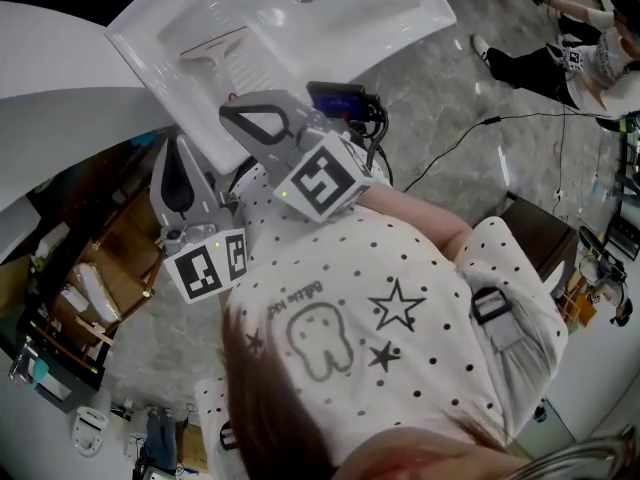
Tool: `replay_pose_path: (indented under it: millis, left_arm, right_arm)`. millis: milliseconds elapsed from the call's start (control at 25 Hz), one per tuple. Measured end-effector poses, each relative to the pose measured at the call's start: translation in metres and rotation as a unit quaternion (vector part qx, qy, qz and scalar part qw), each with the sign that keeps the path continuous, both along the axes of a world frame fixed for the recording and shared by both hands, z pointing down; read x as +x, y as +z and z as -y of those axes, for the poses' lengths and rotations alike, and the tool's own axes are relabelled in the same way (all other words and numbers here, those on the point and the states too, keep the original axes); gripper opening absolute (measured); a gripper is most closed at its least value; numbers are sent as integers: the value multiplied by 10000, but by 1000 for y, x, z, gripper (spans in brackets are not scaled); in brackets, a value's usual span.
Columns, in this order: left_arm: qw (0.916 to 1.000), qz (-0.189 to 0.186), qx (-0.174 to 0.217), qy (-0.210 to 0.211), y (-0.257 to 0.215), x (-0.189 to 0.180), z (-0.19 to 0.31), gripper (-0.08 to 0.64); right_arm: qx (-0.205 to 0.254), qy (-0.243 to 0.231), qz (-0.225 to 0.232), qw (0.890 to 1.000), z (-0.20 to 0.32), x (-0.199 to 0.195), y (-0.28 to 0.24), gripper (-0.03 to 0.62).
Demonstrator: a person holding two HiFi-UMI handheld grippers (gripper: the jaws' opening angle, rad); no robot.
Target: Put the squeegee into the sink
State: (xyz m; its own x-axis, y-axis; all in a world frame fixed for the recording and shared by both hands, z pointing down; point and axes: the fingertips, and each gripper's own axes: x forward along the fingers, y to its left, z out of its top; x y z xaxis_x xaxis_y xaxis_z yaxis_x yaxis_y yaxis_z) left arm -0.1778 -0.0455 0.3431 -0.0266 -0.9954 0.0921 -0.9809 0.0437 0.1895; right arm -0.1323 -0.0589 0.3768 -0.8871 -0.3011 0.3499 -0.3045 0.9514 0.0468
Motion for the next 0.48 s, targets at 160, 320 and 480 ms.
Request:
replay_pose_path:
  millis: [160, 320, 480]
  left_arm:
    - [10000, 1, -2, -12, 1, -3, -1, -15]
    - [10000, 15, 4, -3, 1, -4, -1, -15]
    - [10000, 16, 22, -14, 1, -5, 0, -15]
  right_arm:
    - [-20, 12, 14, 10000, -1, -2, 1, -6]
    - [2, 19, 45, 10000, 0, -4, 3, -6]
    - [23, 8, 49, 10000, 0, -5, 1, -6]
